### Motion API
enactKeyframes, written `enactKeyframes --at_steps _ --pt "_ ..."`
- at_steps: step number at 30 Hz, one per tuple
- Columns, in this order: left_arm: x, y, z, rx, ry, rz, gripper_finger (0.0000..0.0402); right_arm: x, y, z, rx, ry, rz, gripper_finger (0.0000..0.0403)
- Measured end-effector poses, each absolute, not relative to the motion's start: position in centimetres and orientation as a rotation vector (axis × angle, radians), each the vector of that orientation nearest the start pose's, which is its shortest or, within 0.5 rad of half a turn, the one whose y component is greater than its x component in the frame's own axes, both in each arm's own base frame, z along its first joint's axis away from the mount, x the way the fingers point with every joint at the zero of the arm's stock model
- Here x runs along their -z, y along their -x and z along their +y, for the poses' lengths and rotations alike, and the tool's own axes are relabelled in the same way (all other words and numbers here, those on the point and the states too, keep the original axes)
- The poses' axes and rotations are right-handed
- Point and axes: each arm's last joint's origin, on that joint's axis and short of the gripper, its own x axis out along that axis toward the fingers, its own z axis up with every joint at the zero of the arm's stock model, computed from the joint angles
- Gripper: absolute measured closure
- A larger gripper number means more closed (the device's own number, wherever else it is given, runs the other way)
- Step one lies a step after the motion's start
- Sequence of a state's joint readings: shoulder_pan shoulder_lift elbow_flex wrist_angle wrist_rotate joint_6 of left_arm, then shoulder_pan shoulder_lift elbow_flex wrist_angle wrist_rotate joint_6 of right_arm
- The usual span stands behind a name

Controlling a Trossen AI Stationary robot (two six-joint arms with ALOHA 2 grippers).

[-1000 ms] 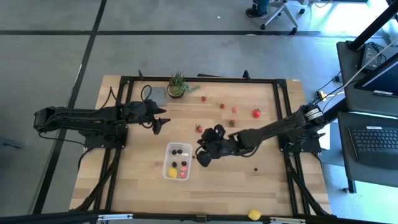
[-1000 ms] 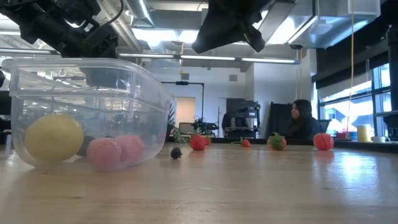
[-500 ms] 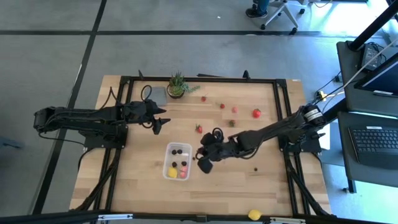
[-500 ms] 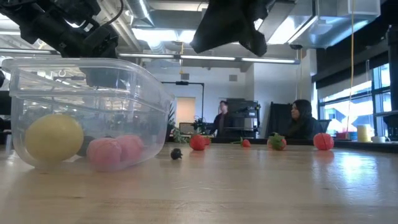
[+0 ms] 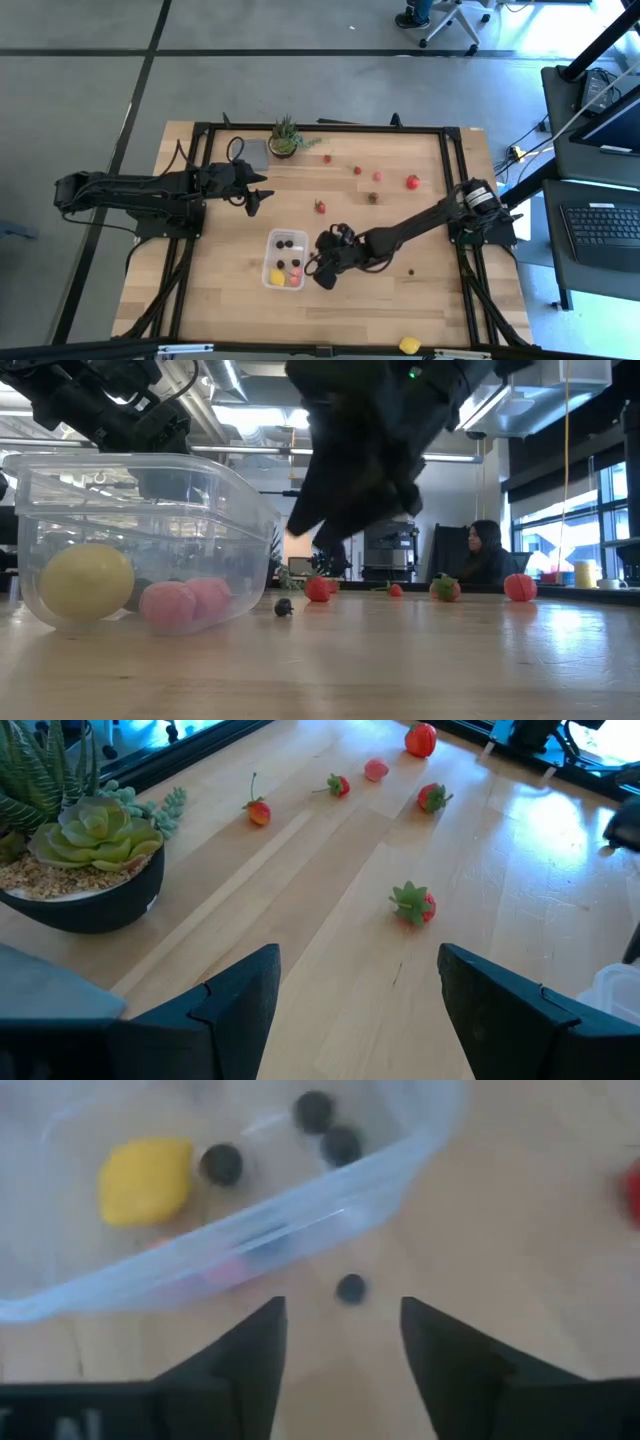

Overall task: Pick and placing Produce into tupperware
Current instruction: Put the blueberry into the transparent bin

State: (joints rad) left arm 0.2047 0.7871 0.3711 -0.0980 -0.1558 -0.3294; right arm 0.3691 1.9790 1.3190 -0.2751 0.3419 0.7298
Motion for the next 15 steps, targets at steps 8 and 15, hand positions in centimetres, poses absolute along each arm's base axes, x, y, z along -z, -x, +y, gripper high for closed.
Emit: enactKeyframes --at_steps 8,15 --pt "-19.9 -16.2 3.8 -0.434 0.331 0.454 0.014 -12.7 -39.4 14.9 0.207 -0.156 0.891 0.0164" --pt "-19.9 -16.1 3.8 -0.434 0.332 0.456 0.014 -11.0 -39.7 15.0 0.209 -0.121 0.902 0.0163"
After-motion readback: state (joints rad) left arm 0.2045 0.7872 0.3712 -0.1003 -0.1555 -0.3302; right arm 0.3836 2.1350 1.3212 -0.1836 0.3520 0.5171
